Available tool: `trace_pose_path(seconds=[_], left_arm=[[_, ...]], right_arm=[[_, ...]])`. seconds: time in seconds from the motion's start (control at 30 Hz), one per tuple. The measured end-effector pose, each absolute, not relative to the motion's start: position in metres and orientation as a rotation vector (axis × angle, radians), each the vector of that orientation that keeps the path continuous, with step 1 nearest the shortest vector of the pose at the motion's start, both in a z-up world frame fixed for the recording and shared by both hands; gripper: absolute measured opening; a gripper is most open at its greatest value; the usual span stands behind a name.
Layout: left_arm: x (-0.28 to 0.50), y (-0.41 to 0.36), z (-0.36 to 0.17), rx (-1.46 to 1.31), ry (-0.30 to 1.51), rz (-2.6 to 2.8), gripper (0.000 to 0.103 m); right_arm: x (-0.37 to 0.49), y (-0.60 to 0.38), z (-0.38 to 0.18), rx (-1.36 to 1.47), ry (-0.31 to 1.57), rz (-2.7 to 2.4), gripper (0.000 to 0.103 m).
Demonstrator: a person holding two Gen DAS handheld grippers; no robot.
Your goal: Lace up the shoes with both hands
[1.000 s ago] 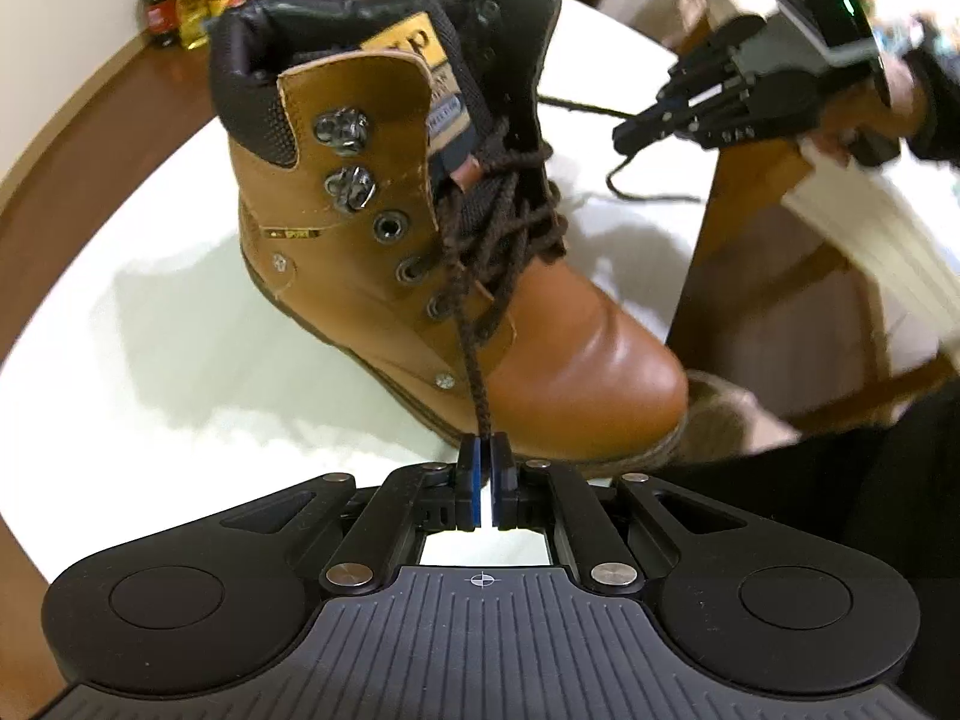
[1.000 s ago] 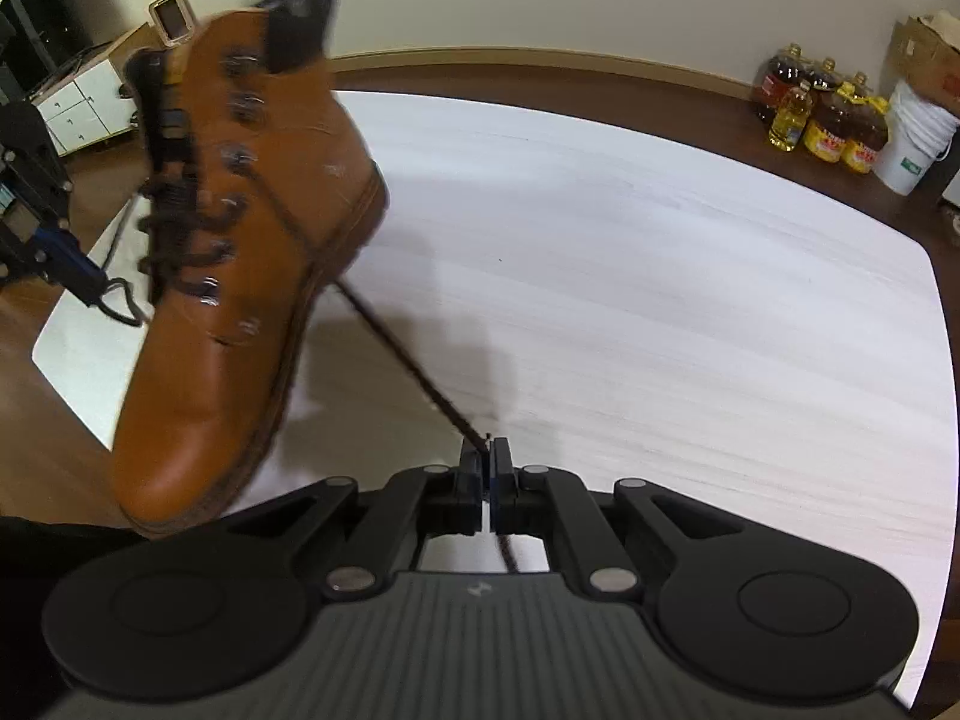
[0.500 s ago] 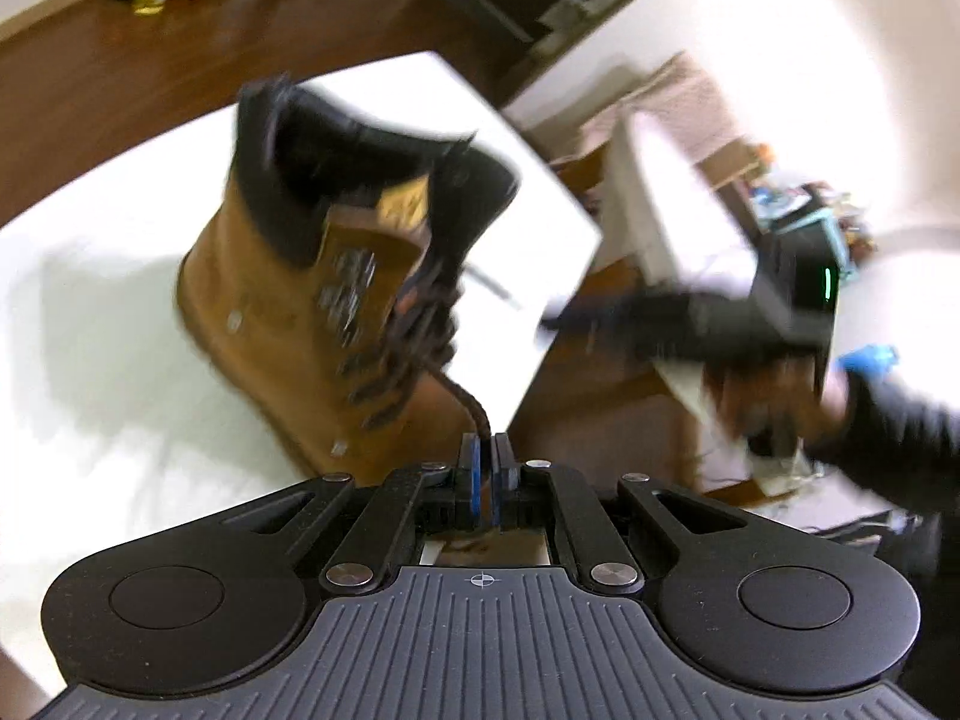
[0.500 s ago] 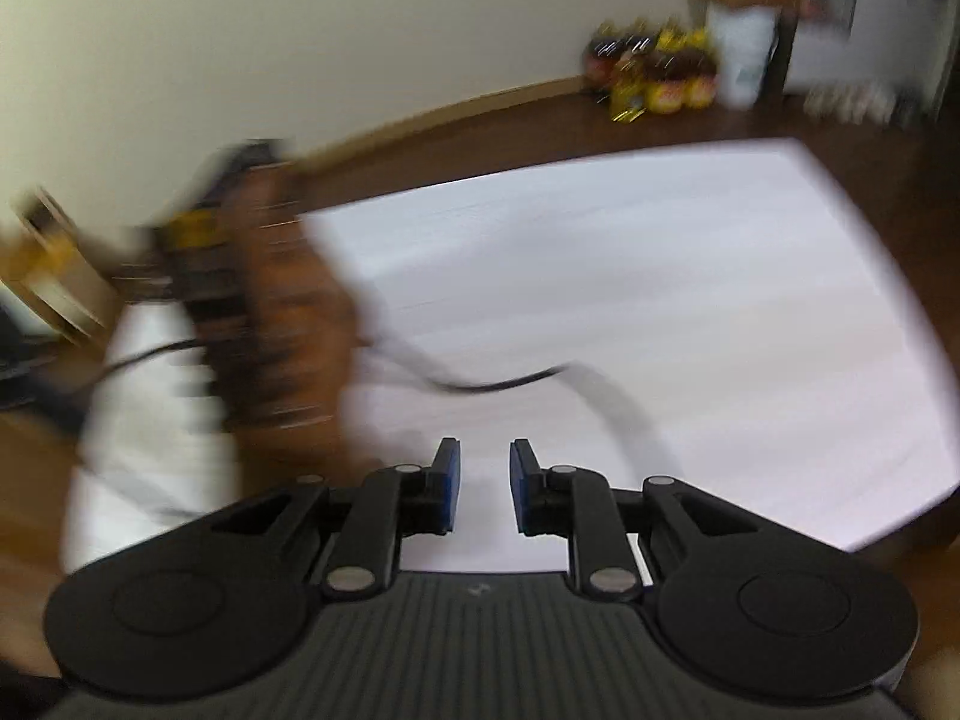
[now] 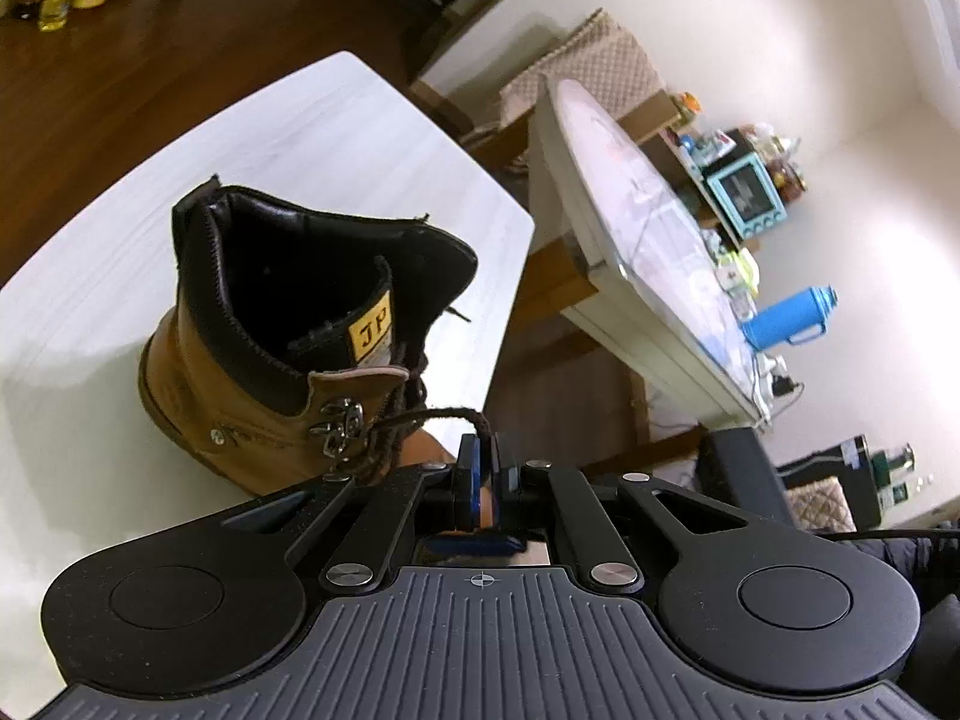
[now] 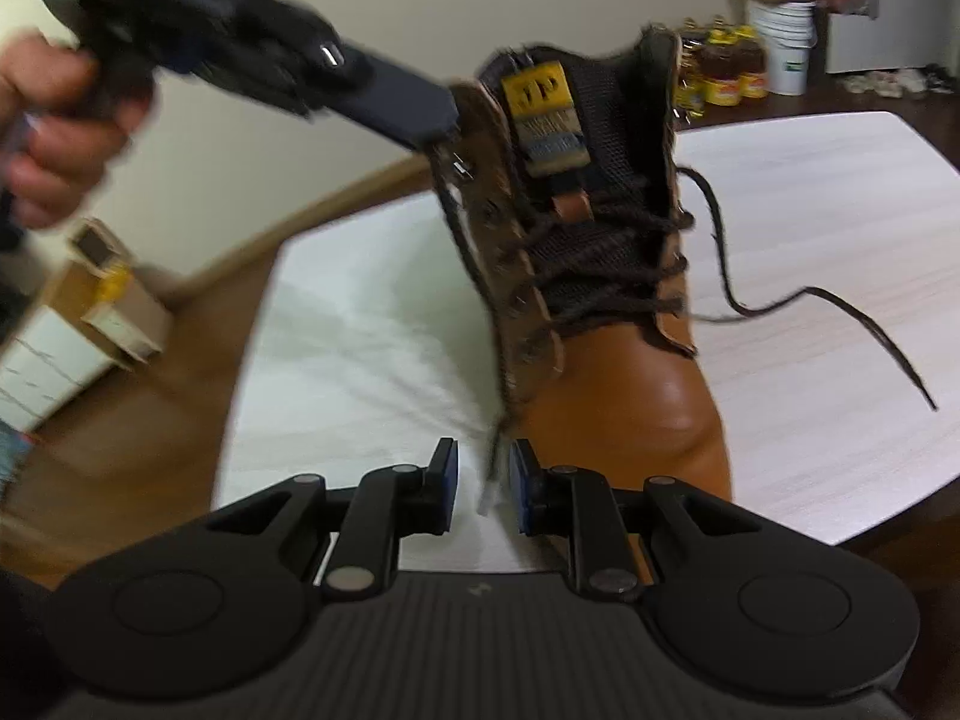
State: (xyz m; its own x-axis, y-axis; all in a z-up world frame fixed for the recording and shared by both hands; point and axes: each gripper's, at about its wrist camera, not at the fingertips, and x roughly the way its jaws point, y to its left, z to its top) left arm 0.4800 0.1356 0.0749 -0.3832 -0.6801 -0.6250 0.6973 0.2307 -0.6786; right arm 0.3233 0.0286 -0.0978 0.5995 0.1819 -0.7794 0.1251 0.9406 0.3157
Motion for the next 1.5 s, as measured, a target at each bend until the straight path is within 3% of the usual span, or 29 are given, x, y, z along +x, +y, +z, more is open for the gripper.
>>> trace_pose_path(seconds=[0.47, 0.9, 0.93, 0.97, 1.0, 1.03, 1.13, 1.3, 1.5], left_arm=[[0.507, 0.121, 0.064, -0.270, 1.465, -1.467, 0.002], [0.505, 0.108, 0.056, -0.287, 1.476, -1.476, 0.002], [0.505, 0.108, 0.055, -0.288, 1.476, -1.474, 0.002], [0.504, 0.108, 0.055, -0.277, 1.473, -1.468, 0.002], [0.504, 0.109, 0.055, -0.261, 1.469, -1.461, 0.003], [0.503, 0.110, 0.055, -0.245, 1.465, -1.453, 0.004], [0.496, 0.118, 0.060, -0.133, 1.427, -1.450, 0.014], [0.472, 0.131, 0.062, 0.102, 1.330, -1.472, 0.015], [0.437, 0.122, 0.048, 0.305, 1.245, -1.512, 0.015]], right_arm=[[0.327, 0.015, -0.104, 0.495, 0.830, -0.101, 0.022], [0.322, 0.016, -0.091, 0.468, 0.778, -0.107, 0.023], [0.324, 0.017, -0.091, 0.453, 0.779, -0.104, 0.022], [0.326, 0.017, -0.091, 0.440, 0.776, -0.098, 0.009], [0.326, 0.017, -0.090, 0.439, 0.773, -0.092, 0.003], [0.324, 0.014, -0.090, 0.459, 0.773, -0.086, 0.003], [0.314, -0.006, -0.088, 0.627, 0.779, -0.070, 0.003], [0.282, -0.066, -0.099, 1.160, 0.732, -0.069, 0.003], [0.269, -0.088, -0.104, 1.371, 0.702, -0.047, 0.003]])
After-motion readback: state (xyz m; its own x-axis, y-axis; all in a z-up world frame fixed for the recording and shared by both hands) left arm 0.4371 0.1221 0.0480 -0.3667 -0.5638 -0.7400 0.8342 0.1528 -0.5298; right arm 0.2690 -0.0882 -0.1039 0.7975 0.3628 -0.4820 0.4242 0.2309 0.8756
